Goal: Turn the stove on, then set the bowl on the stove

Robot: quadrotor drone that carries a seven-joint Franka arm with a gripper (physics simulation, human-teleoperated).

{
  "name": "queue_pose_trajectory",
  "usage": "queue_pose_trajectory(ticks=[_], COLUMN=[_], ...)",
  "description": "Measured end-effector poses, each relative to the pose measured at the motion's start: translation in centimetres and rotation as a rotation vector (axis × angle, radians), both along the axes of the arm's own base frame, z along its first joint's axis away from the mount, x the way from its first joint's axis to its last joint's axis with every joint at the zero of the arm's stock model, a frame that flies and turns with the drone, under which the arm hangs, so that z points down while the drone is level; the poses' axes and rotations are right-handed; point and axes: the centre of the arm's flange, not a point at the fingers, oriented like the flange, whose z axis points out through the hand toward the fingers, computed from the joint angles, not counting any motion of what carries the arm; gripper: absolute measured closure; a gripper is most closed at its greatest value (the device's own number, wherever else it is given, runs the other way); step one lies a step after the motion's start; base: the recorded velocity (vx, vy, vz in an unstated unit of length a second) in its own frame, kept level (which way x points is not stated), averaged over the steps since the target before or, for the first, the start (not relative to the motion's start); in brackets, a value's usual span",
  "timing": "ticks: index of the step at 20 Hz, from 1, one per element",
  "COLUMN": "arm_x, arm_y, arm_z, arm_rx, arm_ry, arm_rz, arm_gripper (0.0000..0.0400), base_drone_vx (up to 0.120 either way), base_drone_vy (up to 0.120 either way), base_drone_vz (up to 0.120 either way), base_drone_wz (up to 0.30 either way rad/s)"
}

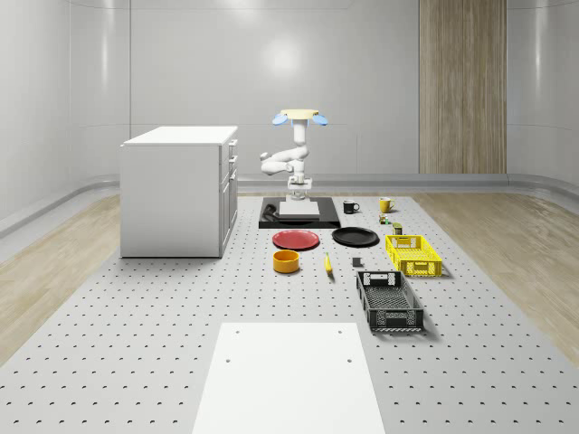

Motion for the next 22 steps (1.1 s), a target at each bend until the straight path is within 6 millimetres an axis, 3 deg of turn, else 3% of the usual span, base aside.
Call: queue_pose_trajectory(ticks=[22], arm_x=[0.1], arm_y=[-0.7], arm_z=[0.9], arm_rx=[0.004], arm_ry=[0.001], arm_rz=[-0.033], arm_gripper=[0.0000], base_drone_vx=[0.000], base_drone_vy=[0.000], base_drone_vz=[0.000], base_drone_wz=[0.000])
